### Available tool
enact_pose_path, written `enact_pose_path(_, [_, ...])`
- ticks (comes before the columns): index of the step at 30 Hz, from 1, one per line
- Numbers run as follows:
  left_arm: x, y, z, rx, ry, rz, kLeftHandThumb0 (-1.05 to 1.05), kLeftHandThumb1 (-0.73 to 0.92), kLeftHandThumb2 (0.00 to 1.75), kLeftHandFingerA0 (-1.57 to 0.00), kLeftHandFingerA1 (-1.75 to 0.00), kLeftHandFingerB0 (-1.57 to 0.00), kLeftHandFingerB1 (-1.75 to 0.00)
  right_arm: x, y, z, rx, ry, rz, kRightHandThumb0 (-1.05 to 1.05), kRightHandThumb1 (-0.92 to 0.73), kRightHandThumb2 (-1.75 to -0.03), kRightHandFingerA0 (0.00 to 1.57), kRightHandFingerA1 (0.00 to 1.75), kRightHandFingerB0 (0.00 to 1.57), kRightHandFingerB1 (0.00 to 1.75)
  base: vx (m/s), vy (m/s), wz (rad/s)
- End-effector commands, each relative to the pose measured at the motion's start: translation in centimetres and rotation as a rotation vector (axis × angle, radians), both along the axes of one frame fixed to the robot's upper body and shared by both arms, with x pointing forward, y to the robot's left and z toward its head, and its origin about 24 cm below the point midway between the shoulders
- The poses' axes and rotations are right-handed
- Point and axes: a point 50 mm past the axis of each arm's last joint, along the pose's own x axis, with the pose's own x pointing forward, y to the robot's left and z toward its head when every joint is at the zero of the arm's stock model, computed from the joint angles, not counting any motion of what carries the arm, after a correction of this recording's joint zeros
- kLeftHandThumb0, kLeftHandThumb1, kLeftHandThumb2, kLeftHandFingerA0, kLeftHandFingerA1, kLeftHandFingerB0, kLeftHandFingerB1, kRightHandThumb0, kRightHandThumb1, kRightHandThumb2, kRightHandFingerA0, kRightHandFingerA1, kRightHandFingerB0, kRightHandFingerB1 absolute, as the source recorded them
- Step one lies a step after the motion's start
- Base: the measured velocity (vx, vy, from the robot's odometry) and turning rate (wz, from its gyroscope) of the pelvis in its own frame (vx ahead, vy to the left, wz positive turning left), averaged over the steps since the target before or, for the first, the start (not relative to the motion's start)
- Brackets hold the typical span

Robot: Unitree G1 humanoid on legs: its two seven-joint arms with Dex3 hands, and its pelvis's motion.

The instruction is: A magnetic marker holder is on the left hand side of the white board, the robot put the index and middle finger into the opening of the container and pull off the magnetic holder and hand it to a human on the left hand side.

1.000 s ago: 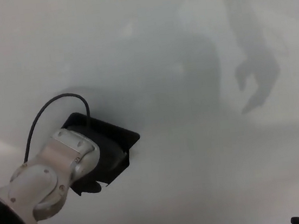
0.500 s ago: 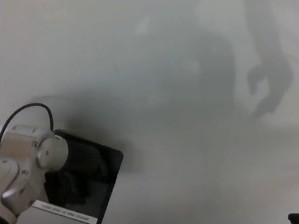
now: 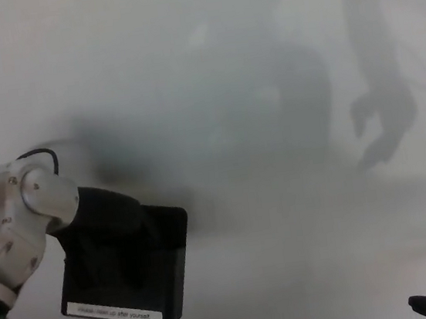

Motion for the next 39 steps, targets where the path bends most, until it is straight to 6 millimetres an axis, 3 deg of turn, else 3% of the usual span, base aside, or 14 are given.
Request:
enact_pose_path(1, [-1.2,0.6,-0.7,-0.312,0.214,0.153,-0.06,0.68,0.85,-0.58,-1.75,-0.63,-1.38,-0.1,-0.6,0.0,-0.002,0.005,-0.025,-0.38,-0.7,-0.61,0.8,0.5,0.74,0.48,0.0,0.0,0.0])
enact_pose_path(5, [-2.4,1.0,-1.4,-0.519,0.349,0.271,-0.03,0.76,0.76,-0.52,-1.75,-0.64,-1.34,-0.2,-0.6,0.1,0.006,0.006,-0.023,-0.38,-0.7,-0.61,0.8,0.5,0.75,0.48,0.0,0.0,0.0])
enact_pose_path(6, [-3.7,1.1,-2.4,-0.652,0.413,0.321,-0.12,0.8,0.61,-0.58,-1.75,-0.61,-1.52,-0.6,-0.6,0.0,0.007,0.012,-0.016,-0.38,-0.7,-0.61,0.81,0.5,0.75,0.48,0.0,0.0,0.0])
enact_pose_path(13, [-8.0,1.0,-5.1,-1.19,0.719,0.442,-0.09,0.69,0.82,-0.6,-1.75,-0.62,-1.57,-1.4,0.1,-0.5,0.033,0.025,-0.003,-0.42,-0.68,-0.6,0.8,0.5,0.76,0.48,0.0,0.0,0.0])
enact_pose_path(14, [-8.4,1.0,-5.5,-1.271,0.766,0.447,-0.09,0.75,0.73,-0.59,-1.75,-0.74,-1.14,-1.4,0.2,-0.5,0.045,0.025,0.002,-0.41,-0.68,-0.61,0.83,0.49,0.76,0.48,0.0,0.0,0.0])
enact_pose_path(16, [-9.2,1.0,-6.0,-1.399,0.833,0.454,-0.09,0.75,0.73,-0.59,-1.75,-0.74,-1.14,-1.5,0.4,-0.6,0.064,0.025,0.01,-0.41,-0.68,-0.61,0.83,0.49,0.76,0.48,0.0,0.0,0.0])
enact_pose_path(17, [-9.5,1.0,-6.1,-1.451,0.855,0.437,-0.15,0.75,0.59,-0.57,-1.75,-0.81,-0.83,-1.6,0.5,-0.6,0.078,0.022,0.015,-0.41,-0.69,-0.61,0.84,0.5,0.76,0.48,0.0,0.0,0.0])
enact_pose_path(19, [-10.7,0.7,-6.1,-1.647,0.854,0.405,-0.22,0.61,0.54,-0.7,-1.75,-0.9,-0.66,-1.7,1.1,-0.8,0.101,0.031,0.025,-0.42,-0.68,-0.61,0.83,0.49,0.75,0.48,0.0,0.0,0.0])
enact_pose_path(24, [-11.9,0.7,-5.8,-1.88,0.816,0.337,-0.24,0.55,0.54,-0.78,-1.75,-0.86,-0.74,-1.4,2.0,-0.9,0.14,0.038,0.022,-0.4,-0.68,-0.6,0.81,0.5,0.72,0.48,0.0,0.0,0.0])
enact_pose_path(25, [-12.1,0.9,-5.8,-1.915,0.83,0.334,-0.26,0.51,0.56,-0.84,-1.68,-0.86,-0.61,-1.4,2.2,-0.9,0.14,0.041,0.024,-0.41,-0.68,-0.6,0.81,0.49,0.71,0.48,0.0,0.0,0.0])
enact_pose_path(31, [-13.0,2.1,-5.4,-2.041,0.789,0.374,-0.38,0.57,0.61,-0.92,-1.52,-0.81,-0.6,-1.2,2.8,-0.9,0.158,0.033,0.025,-0.39,-0.68,-0.6,0.8,0.5,0.73,0.48,0.0,0.0,0.0])
enact_pose_path(33, [-13.4,2.7,-5.4,-2.137,0.787,0.422,-0.38,0.65,0.59,-0.86,-1.53,-0.74,-0.69,-1.1,2.9,-1.0,0.189,0.043,0.017,-0.4,-0.67,-0.61,0.82,0.49,0.74,0.48,0.0,0.0,0.0])
enact_pose_path(34, [-13.4,2.9,-5.5,-2.16,0.78,0.453,-0.4,0.72,0.61,-0.83,-1.56,-0.65,-1.08,-1.1,2.9,-1.0,0.184,0.045,0.019,-0.4,-0.68,-0.6,0.81,0.49,0.73,0.48,0.0,0.0,0.0])
enact_pose_path(39, [-13.4,4.7,-5.5,-2.298,0.71,0.567,-0.43,0.74,0.66,-0.76,-1.52,-0.64,-0.98,-1.0,2.8,-1.0,0.177,0.049,0.026,-0.39,-0.67,-0.6,0.82,0.49,0.74,0.48,0.0,0.0,0.0])
